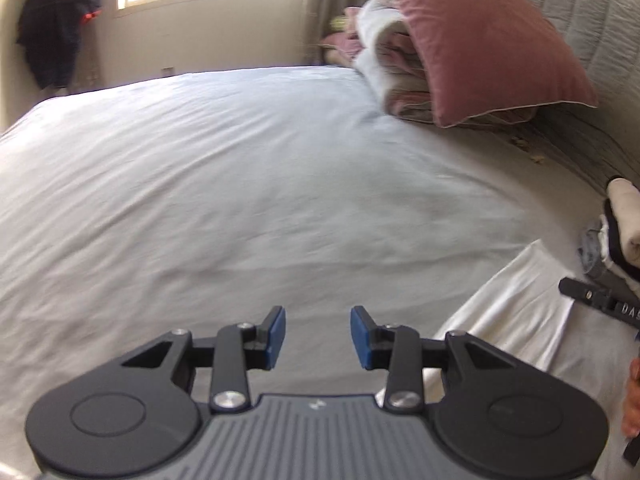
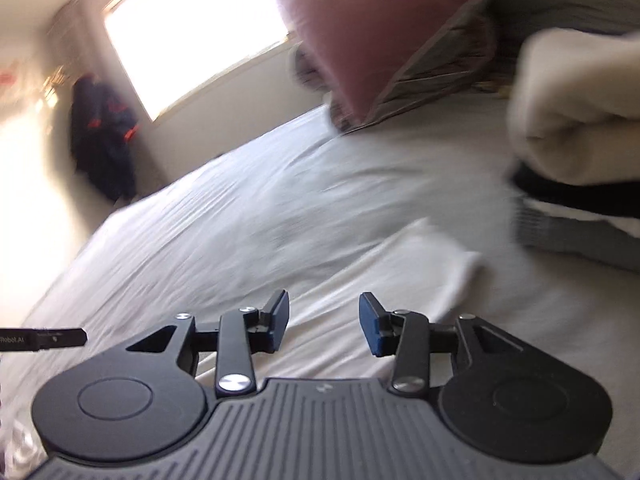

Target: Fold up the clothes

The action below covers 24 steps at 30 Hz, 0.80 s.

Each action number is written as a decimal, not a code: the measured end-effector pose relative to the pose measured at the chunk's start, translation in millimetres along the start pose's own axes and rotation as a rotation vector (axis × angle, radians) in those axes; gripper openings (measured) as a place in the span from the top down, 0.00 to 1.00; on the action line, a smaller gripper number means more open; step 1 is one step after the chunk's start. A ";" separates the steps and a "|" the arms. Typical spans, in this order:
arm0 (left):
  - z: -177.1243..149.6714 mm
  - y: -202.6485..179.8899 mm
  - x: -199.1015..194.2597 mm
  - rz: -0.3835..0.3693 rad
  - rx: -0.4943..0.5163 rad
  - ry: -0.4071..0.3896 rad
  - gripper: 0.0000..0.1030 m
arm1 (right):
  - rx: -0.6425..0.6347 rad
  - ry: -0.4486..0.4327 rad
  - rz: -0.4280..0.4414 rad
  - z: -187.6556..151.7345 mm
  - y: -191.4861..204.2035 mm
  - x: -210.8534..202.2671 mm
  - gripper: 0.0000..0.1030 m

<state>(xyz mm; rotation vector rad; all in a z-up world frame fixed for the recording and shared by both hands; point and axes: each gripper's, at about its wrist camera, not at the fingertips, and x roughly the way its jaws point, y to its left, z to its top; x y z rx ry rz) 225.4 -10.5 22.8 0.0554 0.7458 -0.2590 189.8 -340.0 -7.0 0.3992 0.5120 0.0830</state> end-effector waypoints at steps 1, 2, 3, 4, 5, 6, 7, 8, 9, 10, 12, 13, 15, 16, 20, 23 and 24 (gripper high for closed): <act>-4.7 11.4 -5.6 0.013 -0.008 0.004 0.64 | -0.028 0.010 0.007 -1.9 11.2 2.8 0.57; -9.4 22.7 -11.2 0.026 -0.015 0.008 0.64 | -0.054 0.020 0.017 -5.8 22.6 2.7 0.57; -14.1 34.1 -16.8 0.039 -0.023 0.012 0.64 | -0.078 0.029 0.027 -9.4 32.3 1.8 0.57; -18.8 45.4 -22.4 0.053 -0.030 0.016 0.64 | -0.093 0.038 0.038 -11.0 39.6 2.8 0.57; -23.5 56.8 -27.9 0.066 -0.038 0.020 0.64 | -0.105 0.049 0.052 -11.4 49.3 8.4 0.57; -28.0 68.2 -33.3 0.079 -0.046 0.025 0.64 | -0.115 0.061 0.064 -13.4 58.5 9.3 0.57; -32.3 79.5 -37.7 0.091 -0.056 0.030 0.64 | -0.124 0.072 0.074 -14.9 67.5 11.3 0.57; -36.9 89.9 -42.2 0.103 -0.065 0.034 0.64 | -0.134 0.082 0.083 -16.8 76.0 12.6 0.57; -41.4 100.2 -46.5 0.114 -0.074 0.037 0.64 | -0.150 0.089 0.091 -19.4 83.4 12.4 0.56; -45.2 110.0 -50.4 0.125 -0.082 0.040 0.64 | -0.165 0.096 0.098 -22.0 90.8 12.2 0.56; -52.9 128.0 -58.4 0.144 -0.098 0.045 0.64 | -0.196 0.111 0.108 -26.0 104.5 13.2 0.56; -56.7 136.0 -61.6 0.155 -0.106 0.047 0.63 | -0.212 0.119 0.112 -27.6 111.1 14.0 0.56; -65.2 151.0 -67.0 0.177 -0.122 0.056 0.60 | -0.244 0.134 0.120 -31.0 124.2 15.7 0.56; -69.9 157.4 -68.8 0.190 -0.126 0.062 0.59 | -0.260 0.142 0.124 -32.7 130.7 16.6 0.56; -88.8 181.6 -70.7 0.249 -0.146 0.094 0.53 | -0.324 0.173 0.140 -39.4 157.0 20.0 0.55; -102.5 200.7 -70.6 0.302 -0.175 0.107 0.50 | -0.380 0.197 0.155 -45.1 175.6 23.9 0.52; -106.2 207.2 -70.0 0.315 -0.191 0.107 0.50 | -0.401 0.206 0.161 -47.2 181.5 25.7 0.52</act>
